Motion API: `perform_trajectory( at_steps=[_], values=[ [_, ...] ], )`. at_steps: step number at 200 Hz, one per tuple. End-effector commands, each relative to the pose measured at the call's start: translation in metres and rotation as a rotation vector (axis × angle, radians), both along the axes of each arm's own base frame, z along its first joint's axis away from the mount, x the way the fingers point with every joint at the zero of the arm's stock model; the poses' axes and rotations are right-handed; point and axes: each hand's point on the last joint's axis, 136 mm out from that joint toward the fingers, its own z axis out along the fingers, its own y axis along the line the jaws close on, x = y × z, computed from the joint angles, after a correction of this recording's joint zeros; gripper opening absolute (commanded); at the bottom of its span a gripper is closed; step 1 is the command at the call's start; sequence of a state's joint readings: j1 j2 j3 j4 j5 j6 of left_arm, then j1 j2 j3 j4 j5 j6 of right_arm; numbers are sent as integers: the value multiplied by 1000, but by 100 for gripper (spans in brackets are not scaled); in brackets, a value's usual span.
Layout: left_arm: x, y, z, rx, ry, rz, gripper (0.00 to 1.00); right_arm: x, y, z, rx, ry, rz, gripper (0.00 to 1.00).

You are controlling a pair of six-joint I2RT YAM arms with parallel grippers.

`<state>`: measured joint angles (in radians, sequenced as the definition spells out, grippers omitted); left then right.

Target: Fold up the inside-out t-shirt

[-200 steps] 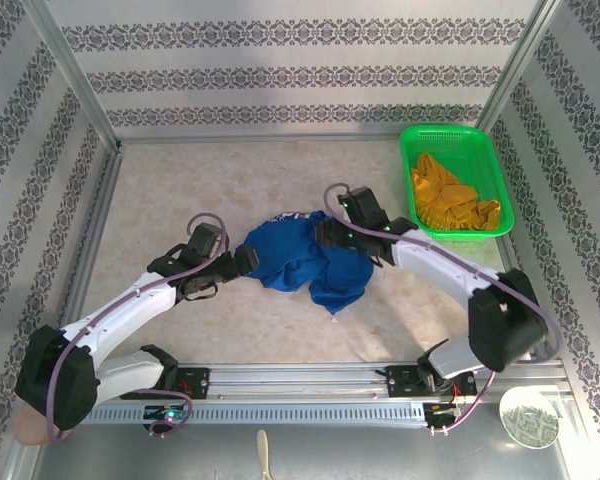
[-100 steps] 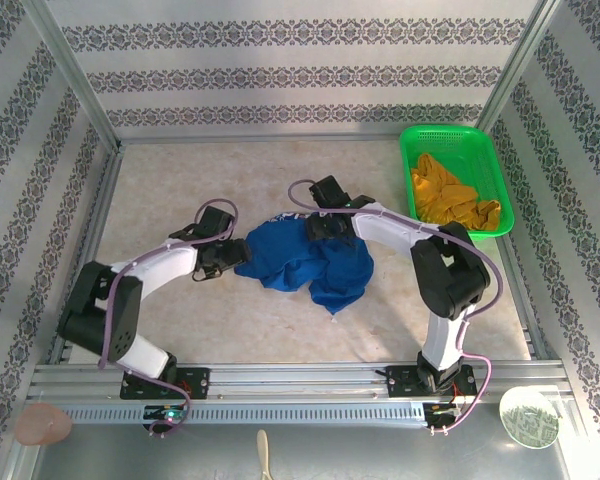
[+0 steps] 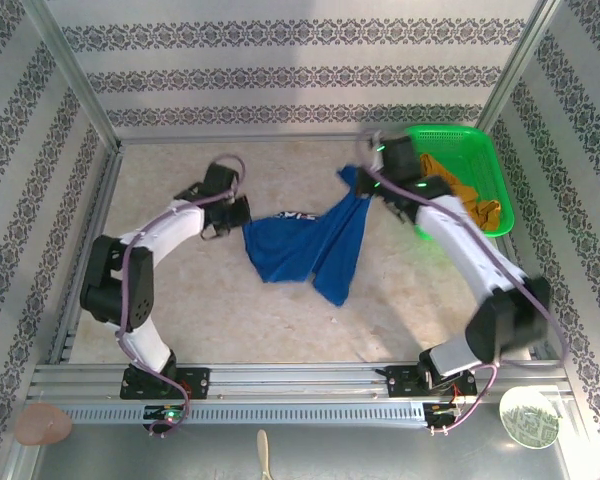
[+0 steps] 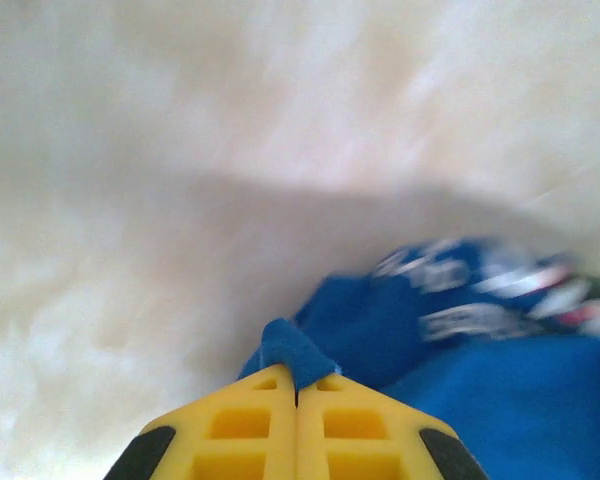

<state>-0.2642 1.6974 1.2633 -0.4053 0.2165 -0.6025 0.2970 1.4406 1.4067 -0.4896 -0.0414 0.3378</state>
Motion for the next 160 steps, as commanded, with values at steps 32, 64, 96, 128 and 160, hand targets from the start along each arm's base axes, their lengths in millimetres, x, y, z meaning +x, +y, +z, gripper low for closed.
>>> perform_trajectory(
  at_steps=[32,64,96,128,160],
  values=[
    [17,34,322,-339,-614,60,0,-66,-60,272,246,-564,-71,0],
    [0,62,401,-471,-783,110,0,-93,-70,317,259,-662,-73,0],
    [-16,68,431,-536,-850,95,0,-106,-66,322,283,-673,-36,0],
    [-34,62,461,-680,-924,42,0,-125,-60,324,335,-685,4,0],
    [-29,66,449,-667,-874,95,0,-131,-53,320,395,-656,35,0]
  ],
)
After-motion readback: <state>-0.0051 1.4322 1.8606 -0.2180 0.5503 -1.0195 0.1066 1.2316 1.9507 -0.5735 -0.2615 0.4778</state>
